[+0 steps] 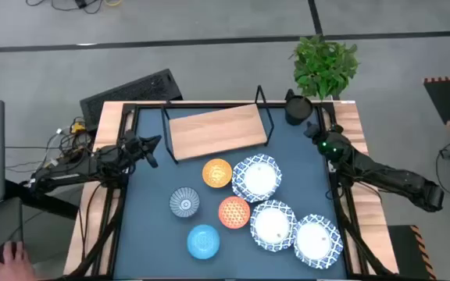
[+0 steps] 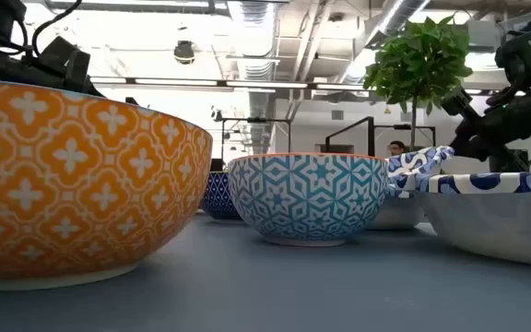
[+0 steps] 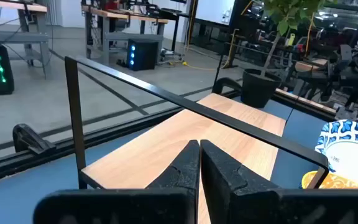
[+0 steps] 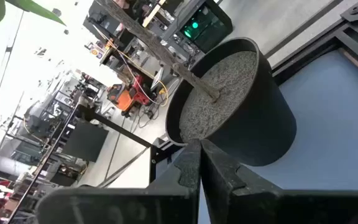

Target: Place and stack bowls onto a shelf

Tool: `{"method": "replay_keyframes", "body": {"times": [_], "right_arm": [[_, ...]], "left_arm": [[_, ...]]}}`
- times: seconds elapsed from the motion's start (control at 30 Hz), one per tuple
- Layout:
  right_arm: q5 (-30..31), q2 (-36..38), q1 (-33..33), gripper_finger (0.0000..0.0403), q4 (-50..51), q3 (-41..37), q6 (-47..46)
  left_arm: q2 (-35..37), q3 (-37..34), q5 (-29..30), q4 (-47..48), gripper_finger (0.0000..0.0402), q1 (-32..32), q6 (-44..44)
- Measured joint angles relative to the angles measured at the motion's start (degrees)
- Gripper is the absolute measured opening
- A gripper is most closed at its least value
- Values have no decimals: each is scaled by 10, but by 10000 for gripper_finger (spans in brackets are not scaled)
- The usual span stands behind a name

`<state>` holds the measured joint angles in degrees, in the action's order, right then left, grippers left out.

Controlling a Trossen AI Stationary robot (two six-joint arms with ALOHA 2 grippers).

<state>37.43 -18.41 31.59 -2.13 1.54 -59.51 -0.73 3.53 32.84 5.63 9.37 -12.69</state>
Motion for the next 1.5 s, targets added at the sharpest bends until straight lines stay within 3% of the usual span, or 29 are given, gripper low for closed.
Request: {"method": "replay_keyframes", "body": {"times": [1.5], "right_arm": [[0, 0, 0, 36, 0, 0, 0]], "left_arm": [[0, 0, 4, -2, 0, 0, -4]]}}
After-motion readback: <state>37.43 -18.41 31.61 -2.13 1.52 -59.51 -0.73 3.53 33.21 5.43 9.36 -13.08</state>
